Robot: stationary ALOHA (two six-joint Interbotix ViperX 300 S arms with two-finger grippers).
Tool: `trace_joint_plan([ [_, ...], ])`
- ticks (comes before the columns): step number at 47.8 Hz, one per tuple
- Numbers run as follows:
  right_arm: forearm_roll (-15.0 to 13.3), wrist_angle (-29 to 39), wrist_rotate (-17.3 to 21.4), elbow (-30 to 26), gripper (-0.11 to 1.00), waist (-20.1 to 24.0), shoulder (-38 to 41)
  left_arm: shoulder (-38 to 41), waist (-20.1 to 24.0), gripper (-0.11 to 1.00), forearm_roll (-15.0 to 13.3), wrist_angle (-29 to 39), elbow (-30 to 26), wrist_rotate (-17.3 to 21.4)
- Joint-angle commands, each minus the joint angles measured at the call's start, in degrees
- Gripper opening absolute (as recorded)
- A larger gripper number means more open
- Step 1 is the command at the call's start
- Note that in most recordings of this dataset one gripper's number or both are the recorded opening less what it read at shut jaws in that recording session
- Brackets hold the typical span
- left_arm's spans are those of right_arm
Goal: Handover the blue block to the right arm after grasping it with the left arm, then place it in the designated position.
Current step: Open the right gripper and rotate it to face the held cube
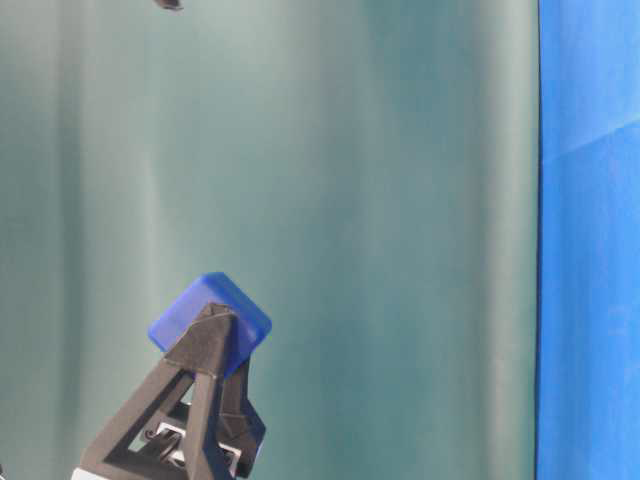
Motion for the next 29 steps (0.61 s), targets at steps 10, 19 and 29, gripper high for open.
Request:
trace_joint_plan([
  [10, -18.3, 0.4, -0.4, -1.8, 0.96, 0.8, 0.7, -1.1, 0.1, 0.49, 0.0, -0.5, -0.6, -0.1],
  [19, -21.3, 4.3, -0.4, -1.8, 0.96, 0.9, 1.8, -1.0, 0.1, 0.49, -0.1, -0.5, -0.6, -0.1],
  [29, -21.3, 4.1, -0.4, -2.0, 0.96, 1.1, 2.2, -1.0, 0.0, 0.49, -0.1, -0.5, -0.7, -0.1],
])
